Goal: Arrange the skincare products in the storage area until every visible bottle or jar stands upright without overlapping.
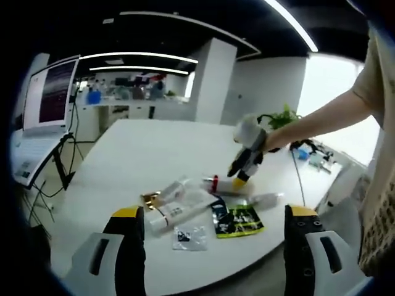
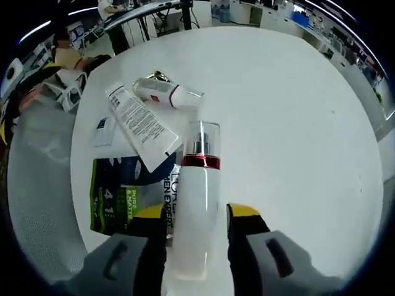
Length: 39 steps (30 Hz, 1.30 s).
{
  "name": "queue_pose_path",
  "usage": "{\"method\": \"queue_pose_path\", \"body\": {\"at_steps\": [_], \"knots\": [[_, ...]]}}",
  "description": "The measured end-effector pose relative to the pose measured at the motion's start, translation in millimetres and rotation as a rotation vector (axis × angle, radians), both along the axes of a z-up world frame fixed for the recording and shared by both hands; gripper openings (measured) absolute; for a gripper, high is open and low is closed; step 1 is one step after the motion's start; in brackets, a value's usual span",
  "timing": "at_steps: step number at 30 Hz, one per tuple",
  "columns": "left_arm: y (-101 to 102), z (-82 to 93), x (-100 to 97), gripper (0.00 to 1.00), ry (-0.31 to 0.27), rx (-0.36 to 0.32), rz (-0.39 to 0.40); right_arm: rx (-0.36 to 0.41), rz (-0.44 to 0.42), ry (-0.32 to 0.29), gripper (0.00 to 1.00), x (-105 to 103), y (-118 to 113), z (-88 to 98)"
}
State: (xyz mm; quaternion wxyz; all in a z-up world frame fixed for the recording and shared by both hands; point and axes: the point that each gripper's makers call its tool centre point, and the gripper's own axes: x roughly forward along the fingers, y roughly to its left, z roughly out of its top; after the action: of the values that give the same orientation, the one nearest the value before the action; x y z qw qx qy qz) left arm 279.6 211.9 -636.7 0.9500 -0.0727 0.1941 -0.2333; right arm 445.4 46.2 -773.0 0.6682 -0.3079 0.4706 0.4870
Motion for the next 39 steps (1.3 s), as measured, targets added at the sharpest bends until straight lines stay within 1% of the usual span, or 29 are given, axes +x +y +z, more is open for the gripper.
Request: {"method": "queue_pose_path", "body": {"at_steps": [4, 6, 7, 11, 15, 16, 18, 19, 25, 30, 31, 32, 34, 36, 39], "knots": [[4, 0.7, 1.5, 0.91, -0.001, -0.007, 0.026, -0.013, 0.01, 0.01, 0.36, 1, 4, -4.0], [4, 0.7, 1.5, 0.91, -0.001, -0.009, 0.027, -0.027, 0.009, 0.011, 0.32, 3, 3, -8.2], [4, 0.6, 1.5, 0.91, 0.0, -0.009, 0.027, -0.027, 0.006, 0.023, 0.32, 2, 3, -10.3], [6, 0.2, 2.0, 0.91, 0.0, -0.004, 0.035, -0.055, -0.006, 0.02, 0.31, 1, 3, -15.2], [6, 0.1, 2.5, 0.91, 0.001, -0.007, 0.039, -0.073, -0.009, 0.02, 0.3, 2, 2, -14.6], [6, 0.1, 2.5, 0.91, 0.001, -0.007, 0.039, -0.078, -0.026, 0.019, 0.3, 3, 1, -14.8], [6, 0.1, 2.6, 0.91, 0.002, -0.006, 0.04, -0.077, -0.031, 0.014, 0.29, 3, 1, -15.1], [6, 0.1, 2.7, 0.91, 0.002, -0.006, 0.042, -0.07, -0.06, 0.014, 0.29, 4, 1, -15.1], [6, 0.6, 2.6, 0.91, 0.003, -0.011, 0.044, -0.059, -0.064, -0.014, 0.27, 3, 1, -14.0], [8, 0.5, 3.6, 0.9, 0.013, -0.009, 0.056, -0.016, -0.082, -0.042, 0.26, 4, 0, -11.4], [7, 1.8, 4.4, 0.9, 0.02, -0.025, 0.056, -0.004, -0.084, -0.049, 0.26, 3, 0, -9.9], [8, 2.3, 4.9, 0.9, 0.024, -0.023, 0.057, 0.005, -0.085, -0.053, 0.26, 3, -1, -8.0], [7, 3.7, 5.3, 0.9, 0.02, -0.003, 0.053, 0.047, -0.102, -0.046, 0.26, 0, 1, -1.5], [7, 5.9, 6.3, 0.9, 0.019, 0.0, 0.048, 0.097, -0.128, -0.035, 0.26, -4, 3, 6.4], [3, 16.4, 11.1, 0.9, 0.002, -0.005, 0.035, 0.182, -0.178, -0.041, 0.26, -8, 8, 23.2]]}}
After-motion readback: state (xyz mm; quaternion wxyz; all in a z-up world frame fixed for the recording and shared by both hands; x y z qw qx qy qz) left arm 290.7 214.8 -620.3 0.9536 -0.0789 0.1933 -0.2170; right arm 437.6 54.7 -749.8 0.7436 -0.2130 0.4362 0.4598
